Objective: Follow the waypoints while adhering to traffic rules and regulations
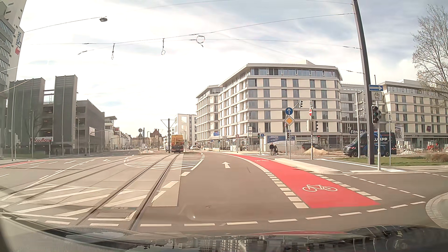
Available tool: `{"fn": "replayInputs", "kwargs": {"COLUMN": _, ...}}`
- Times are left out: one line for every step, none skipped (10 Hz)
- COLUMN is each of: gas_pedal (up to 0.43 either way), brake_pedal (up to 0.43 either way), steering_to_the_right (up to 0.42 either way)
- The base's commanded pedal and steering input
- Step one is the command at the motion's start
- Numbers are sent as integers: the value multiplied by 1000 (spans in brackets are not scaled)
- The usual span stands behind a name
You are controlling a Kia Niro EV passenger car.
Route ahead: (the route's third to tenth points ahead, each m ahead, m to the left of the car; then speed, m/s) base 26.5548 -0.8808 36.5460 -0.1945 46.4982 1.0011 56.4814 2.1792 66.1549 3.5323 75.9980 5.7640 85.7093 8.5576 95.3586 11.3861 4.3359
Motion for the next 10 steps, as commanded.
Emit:
{"fn": "replayInputs", "kwargs": {"gas_pedal": 319, "brake_pedal": 0, "steering_to_the_right": 11}}
{"fn": "replayInputs", "kwargs": {"gas_pedal": 319, "brake_pedal": 0, "steering_to_the_right": 5}}
{"fn": "replayInputs", "kwargs": {"gas_pedal": 319, "brake_pedal": 0, "steering_to_the_right": 2}}
{"fn": "replayInputs", "kwargs": {"gas_pedal": 319, "brake_pedal": 0, "steering_to_the_right": 1}}
{"fn": "replayInputs", "kwargs": {"gas_pedal": 319, "brake_pedal": 0, "steering_to_the_right": 1}}
{"fn": "replayInputs", "kwargs": {"gas_pedal": 319, "brake_pedal": 0, "steering_to_the_right": 0}}
{"fn": "replayInputs", "kwargs": {"gas_pedal": 319, "brake_pedal": 0, "steering_to_the_right": 0}}
{"fn": "replayInputs", "kwargs": {"gas_pedal": 319, "brake_pedal": 0, "steering_to_the_right": -1}}
{"fn": "replayInputs", "kwargs": {"gas_pedal": 319, "brake_pedal": 0, "steering_to_the_right": -1}}
{"fn": "replayInputs", "kwargs": {"gas_pedal": 319, "brake_pedal": 0, "steering_to_the_right": -1}}
